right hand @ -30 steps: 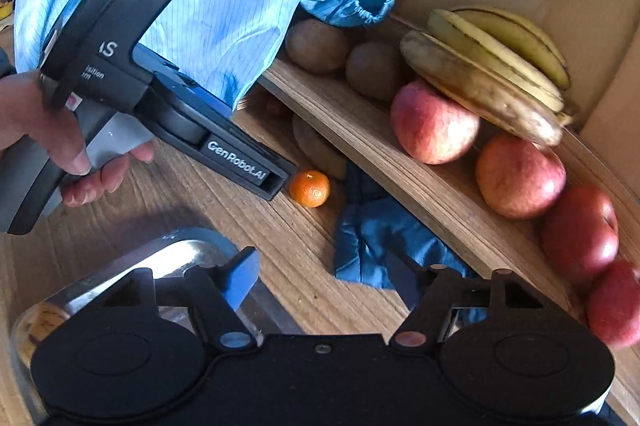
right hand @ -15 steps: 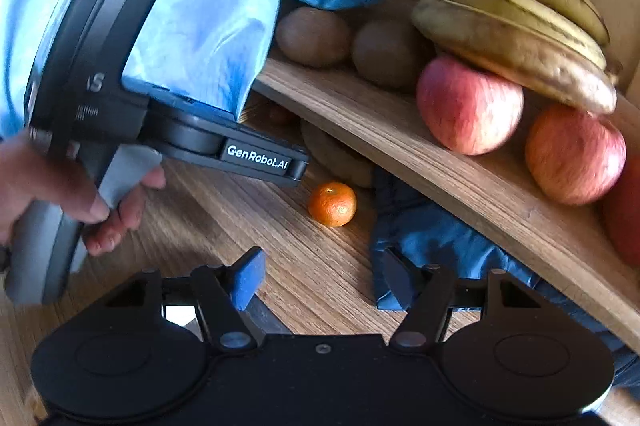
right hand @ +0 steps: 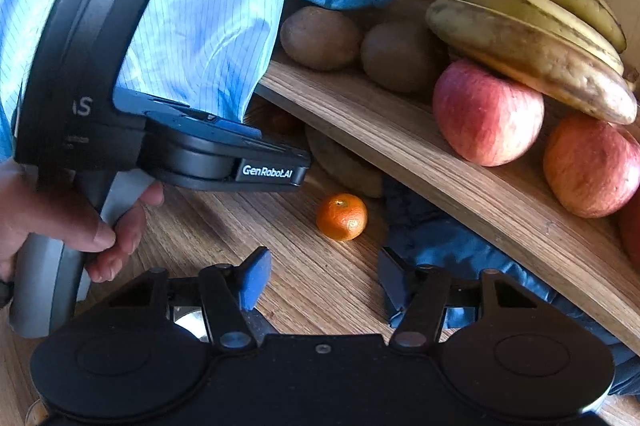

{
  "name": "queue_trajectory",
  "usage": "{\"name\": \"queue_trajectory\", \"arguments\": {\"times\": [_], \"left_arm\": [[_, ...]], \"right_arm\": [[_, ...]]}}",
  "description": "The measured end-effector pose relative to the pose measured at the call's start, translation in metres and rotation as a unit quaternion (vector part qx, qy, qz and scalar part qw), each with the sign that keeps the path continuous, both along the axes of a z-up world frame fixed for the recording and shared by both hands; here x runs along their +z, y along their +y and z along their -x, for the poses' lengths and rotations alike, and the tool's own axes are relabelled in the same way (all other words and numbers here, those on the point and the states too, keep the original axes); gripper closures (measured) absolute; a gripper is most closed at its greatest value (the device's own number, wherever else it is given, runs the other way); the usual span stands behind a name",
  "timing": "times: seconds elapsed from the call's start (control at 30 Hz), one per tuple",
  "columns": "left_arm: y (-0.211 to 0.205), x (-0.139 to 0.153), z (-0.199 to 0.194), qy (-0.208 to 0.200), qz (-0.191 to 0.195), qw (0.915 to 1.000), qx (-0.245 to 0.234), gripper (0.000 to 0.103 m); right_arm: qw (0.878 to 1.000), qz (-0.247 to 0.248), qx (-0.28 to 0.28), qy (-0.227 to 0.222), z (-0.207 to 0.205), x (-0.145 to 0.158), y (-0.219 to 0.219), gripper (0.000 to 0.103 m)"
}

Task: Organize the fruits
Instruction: 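Move the left tool toward another cherry tomato while the right tool approaches another tangerine, then close the left tool on the cherry tomato while the right tool closes on the tangerine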

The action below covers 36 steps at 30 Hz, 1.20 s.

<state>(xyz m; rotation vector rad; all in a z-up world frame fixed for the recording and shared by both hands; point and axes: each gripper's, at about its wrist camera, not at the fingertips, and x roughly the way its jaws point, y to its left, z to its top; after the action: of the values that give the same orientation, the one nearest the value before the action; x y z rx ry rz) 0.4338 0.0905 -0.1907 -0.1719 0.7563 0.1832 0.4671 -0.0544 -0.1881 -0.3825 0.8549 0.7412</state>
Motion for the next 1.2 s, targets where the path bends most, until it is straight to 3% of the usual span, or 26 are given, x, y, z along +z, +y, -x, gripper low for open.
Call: {"name": "queue_trajectory", "arguments": {"times": [0.83, 1.0, 1.13, 1.2], "left_arm": [[0.015, -0.024, -0.029, -0.007, -0.030, 0.9993, 0.023, 0.050], [0.017, -0.025, -0.041, -0.011, -0.033, 0.9991, 0.023, 0.050], [0.018, -0.029, -0.055, -0.015, -0.034, 0.9992, 0.018, 0.059], [0.017, -0.031, -0.059, -0.018, -0.042, 0.9988, 0.017, 0.071]], "right_arm": [[1.000, -0.011, 0.003, 0.017, -0.027, -0.015, 0.006, 0.054], [1.000, -0.015, -0.006, 0.016, -0.028, -0.013, -0.001, 0.061], [1.000, -0.015, -0.009, 0.014, -0.026, -0.012, -0.009, 0.065], [1.000, -0.014, -0.009, 0.012, -0.026, -0.012, -0.009, 0.068]]}}
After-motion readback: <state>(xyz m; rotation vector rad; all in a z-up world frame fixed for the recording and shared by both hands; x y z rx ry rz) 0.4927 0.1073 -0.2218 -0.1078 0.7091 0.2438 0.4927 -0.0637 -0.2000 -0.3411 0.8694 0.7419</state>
